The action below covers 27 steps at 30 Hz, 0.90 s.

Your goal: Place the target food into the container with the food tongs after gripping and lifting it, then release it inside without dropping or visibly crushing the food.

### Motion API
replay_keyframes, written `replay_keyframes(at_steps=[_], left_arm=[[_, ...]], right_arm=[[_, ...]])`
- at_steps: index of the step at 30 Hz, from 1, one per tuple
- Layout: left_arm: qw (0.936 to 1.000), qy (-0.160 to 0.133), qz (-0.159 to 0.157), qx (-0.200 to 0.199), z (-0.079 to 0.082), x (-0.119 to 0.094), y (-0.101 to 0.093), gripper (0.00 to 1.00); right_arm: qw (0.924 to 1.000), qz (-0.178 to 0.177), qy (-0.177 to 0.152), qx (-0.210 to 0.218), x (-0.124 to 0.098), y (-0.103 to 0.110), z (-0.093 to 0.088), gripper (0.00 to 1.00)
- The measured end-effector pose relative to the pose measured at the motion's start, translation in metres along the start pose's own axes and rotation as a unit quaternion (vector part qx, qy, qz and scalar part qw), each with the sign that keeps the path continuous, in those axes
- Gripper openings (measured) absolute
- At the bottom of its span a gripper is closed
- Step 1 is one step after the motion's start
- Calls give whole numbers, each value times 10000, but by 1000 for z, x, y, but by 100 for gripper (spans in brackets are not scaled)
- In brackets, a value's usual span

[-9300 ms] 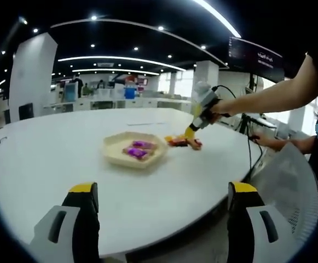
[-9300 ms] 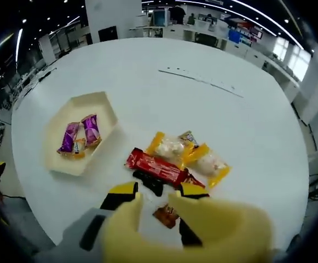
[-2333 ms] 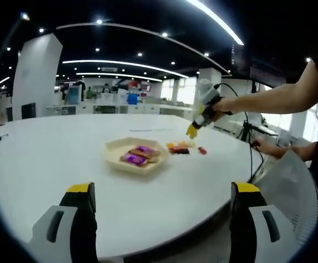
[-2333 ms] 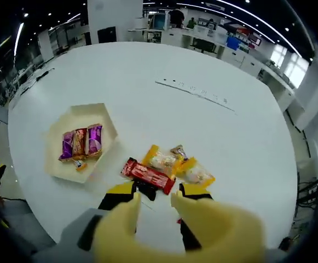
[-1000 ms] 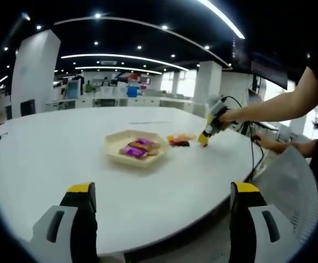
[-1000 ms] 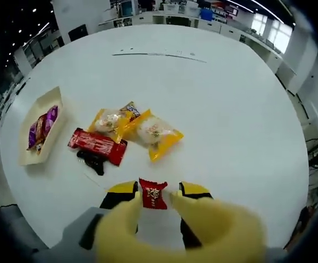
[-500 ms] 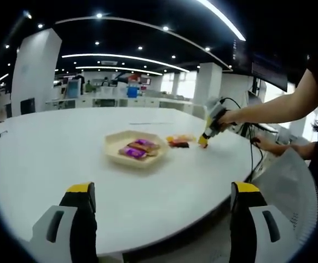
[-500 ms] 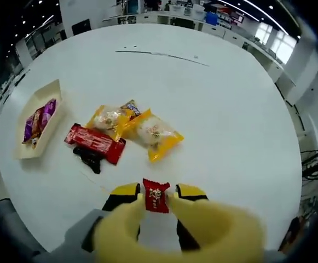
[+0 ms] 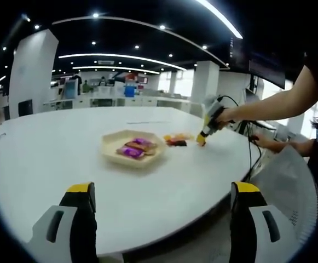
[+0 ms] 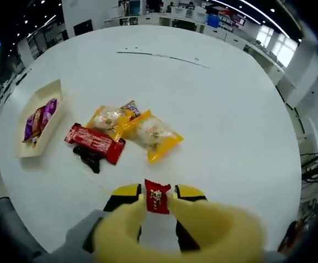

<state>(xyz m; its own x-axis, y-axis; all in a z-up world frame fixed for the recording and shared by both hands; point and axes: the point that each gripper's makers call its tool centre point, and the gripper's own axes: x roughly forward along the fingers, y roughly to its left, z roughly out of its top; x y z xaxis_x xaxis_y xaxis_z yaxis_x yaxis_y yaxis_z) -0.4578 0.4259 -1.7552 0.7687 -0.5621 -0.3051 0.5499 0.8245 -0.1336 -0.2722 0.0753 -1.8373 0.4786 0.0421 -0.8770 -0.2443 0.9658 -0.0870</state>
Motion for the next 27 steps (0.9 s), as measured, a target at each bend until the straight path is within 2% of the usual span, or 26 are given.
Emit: replay_keyframes(at_steps=[10,21,27], left_arm=[[9999,-113,7,123,3,-2,0,99],[9997,-137,62,187,4,-3,1,99],[9997,-146,56,209,4,-3,1,99]], right_arm=[[9998,114,-50,155,-6,3,2,23],[9986,196,-471,125,-41,9,39,23],[9979,248,-568,172,-53,16,49,23]])
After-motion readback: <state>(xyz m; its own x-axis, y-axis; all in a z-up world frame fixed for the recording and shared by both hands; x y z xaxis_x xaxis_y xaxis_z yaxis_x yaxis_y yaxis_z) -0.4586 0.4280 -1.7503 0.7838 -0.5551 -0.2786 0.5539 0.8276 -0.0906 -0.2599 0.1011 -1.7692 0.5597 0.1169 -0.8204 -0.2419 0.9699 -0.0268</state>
